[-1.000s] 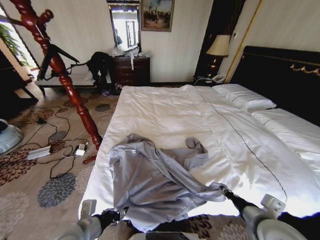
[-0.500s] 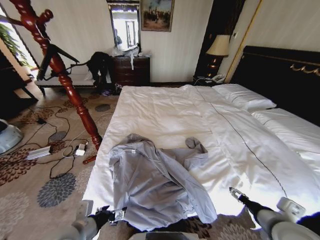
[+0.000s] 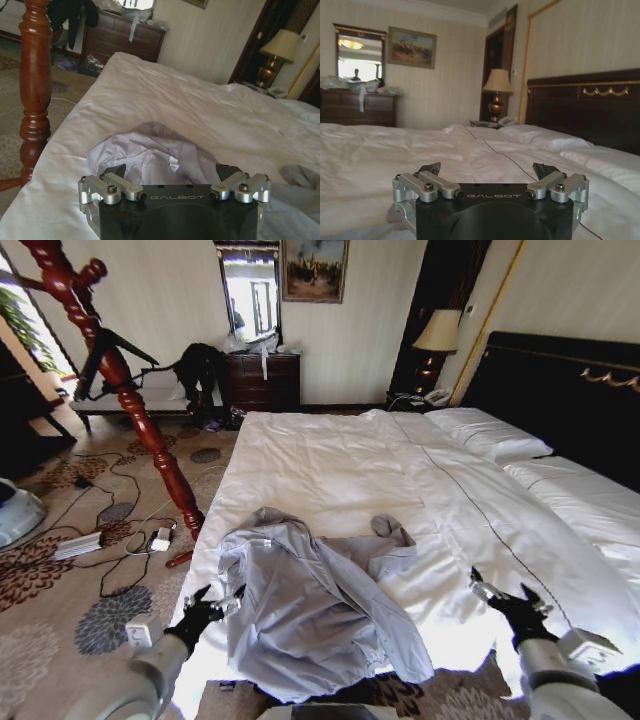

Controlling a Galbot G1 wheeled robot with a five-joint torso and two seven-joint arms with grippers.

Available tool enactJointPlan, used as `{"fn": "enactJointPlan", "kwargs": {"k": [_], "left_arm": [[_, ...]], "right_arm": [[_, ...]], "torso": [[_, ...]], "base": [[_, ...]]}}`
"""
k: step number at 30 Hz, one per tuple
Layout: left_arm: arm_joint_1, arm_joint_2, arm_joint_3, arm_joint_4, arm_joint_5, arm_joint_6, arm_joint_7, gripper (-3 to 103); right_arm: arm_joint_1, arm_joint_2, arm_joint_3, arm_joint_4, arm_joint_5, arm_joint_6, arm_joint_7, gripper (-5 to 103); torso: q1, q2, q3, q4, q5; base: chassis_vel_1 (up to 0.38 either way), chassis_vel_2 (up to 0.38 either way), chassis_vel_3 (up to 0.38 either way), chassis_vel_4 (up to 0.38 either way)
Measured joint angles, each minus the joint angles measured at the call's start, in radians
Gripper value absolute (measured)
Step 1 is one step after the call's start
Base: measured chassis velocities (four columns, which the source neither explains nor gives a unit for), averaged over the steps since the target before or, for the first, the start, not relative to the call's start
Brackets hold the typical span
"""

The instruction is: Pick up the clothes from the bed and hang them on the clothes hanger.

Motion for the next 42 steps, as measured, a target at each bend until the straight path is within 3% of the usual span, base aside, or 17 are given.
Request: {"fn": "enactJointPlan", "kwargs": {"k": [3,7,9,12,15,22,27,31,33,35,37,39,42], "left_arm": [[-0.004,-0.060,-0.027,0.030,0.026,-0.010,0.039,100],[0.015,-0.072,-0.050,0.043,0.147,-0.042,0.104,100],[0.035,-0.066,-0.054,0.043,0.247,-0.078,0.139,100],[0.050,-0.065,-0.057,0.040,0.293,-0.107,0.159,100],[0.066,-0.075,-0.077,0.062,0.392,-0.181,0.195,100],[0.089,-0.092,-0.094,0.063,0.407,-0.195,0.207,100],[0.083,-0.088,-0.110,0.012,0.376,-0.175,0.180,100],[0.103,-0.084,-0.135,0.002,0.372,-0.164,0.180,100],[0.109,-0.085,-0.138,0.005,0.372,-0.165,0.182,100],[0.152,-0.101,-0.171,0.044,0.368,-0.195,0.211,100],[0.167,-0.107,-0.180,0.057,0.365,-0.210,0.219,100],[0.218,-0.136,-0.206,0.095,0.360,-0.274,0.244,100],[0.251,-0.159,-0.212,0.116,0.361,-0.314,0.257,100]], "right_arm": [[0.008,0.015,-0.008,-0.006,-0.036,0.059,-0.057,100],[0.008,0.027,-0.024,-0.004,-0.053,0.068,-0.070,100],[0.005,0.029,-0.034,-0.003,-0.084,0.079,-0.082,100],[0.010,0.033,-0.047,-0.010,-0.113,0.087,-0.093,100],[0.025,0.059,-0.095,-0.034,-0.172,0.103,-0.109,100],[0.013,0.067,-0.124,-0.034,-0.225,0.116,-0.118,100],[0.000,0.067,-0.126,-0.020,-0.230,0.117,-0.113,100],[-0.017,0.034,-0.183,0.052,-0.080,0.017,-0.093,100],[-0.017,0.027,-0.190,0.060,-0.061,0.001,-0.089,100],[-0.002,-0.051,-0.216,0.081,0.022,-0.085,-0.070,100],[0.003,-0.087,-0.221,0.082,0.038,-0.101,-0.068,100],[0.019,-0.212,-0.250,0.083,0.115,-0.155,-0.057,100],[0.041,-0.273,-0.281,0.083,0.184,-0.194,-0.041,100]], "torso": [[0.000,0.000,0.000,-0.0006,-0.0002],[0.000,0.000,0.000,-0.0005,0.0004],[0.000,0.000,0.000,-0.0007,-0.0002],[0.000,0.000,0.000,-0.0005,-0.0002],[0.000,0.000,0.000,-0.0006,0.0001],[0.000,0.000,0.000,-0.0004,-0.0001],[0.000,0.000,0.000,-0.0005,0.0000],[0.000,0.000,0.000,-0.0008,-0.0001],[0.000,0.000,0.000,-0.0007,0.0000],[0.000,0.000,0.000,-0.0008,0.0001],[0.000,0.000,0.000,-0.0006,0.0000],[0.000,0.000,0.000,-0.0002,0.0002],[0.000,0.000,0.000,-0.0005,0.0001]], "base": [[0.000,0.000,0.000,0.000],[0.000,0.000,0.000,0.000],[0.000,0.000,0.000,0.000],[0.000,0.000,0.000,0.000],[0.000,0.000,0.000,0.000],[0.000,0.000,0.000,0.000],[0.000,0.000,0.000,0.000],[0.000,0.000,0.000,0.000],[0.000,0.000,0.000,0.000],[0.000,0.000,0.000,0.000],[0.000,0.000,0.000,0.000],[0.000,0.000,0.000,0.000],[0.000,0.000,0.000,0.000]]}}
